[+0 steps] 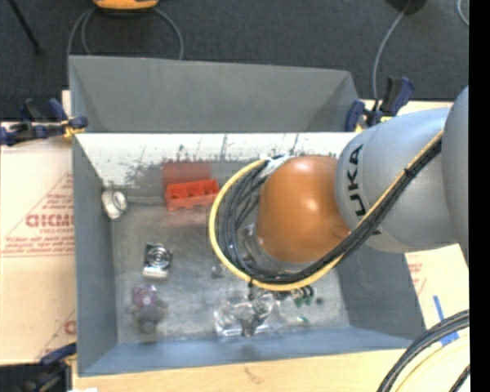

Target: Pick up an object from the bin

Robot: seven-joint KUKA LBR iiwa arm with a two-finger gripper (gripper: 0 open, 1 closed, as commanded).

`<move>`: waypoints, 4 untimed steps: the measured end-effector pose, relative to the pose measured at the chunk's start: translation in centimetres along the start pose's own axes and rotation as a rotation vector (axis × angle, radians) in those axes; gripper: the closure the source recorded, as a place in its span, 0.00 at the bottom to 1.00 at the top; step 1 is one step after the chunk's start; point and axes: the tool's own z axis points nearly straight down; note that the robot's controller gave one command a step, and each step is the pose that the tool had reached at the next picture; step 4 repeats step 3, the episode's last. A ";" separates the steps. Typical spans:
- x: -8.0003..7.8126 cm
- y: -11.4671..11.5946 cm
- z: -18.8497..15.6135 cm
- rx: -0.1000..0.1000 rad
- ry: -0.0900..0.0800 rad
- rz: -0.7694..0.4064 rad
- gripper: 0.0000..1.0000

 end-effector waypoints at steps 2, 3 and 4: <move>0.1 -1.7 4.3 -0.004 0.012 -0.191 1.00; -1.7 -1.2 -16.8 0.003 -0.012 -0.162 1.00; -1.7 -1.2 -16.8 0.003 -0.012 -0.162 1.00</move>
Offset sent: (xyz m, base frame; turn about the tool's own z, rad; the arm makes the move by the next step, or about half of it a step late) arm 0.0081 -0.0216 -0.0628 -0.2120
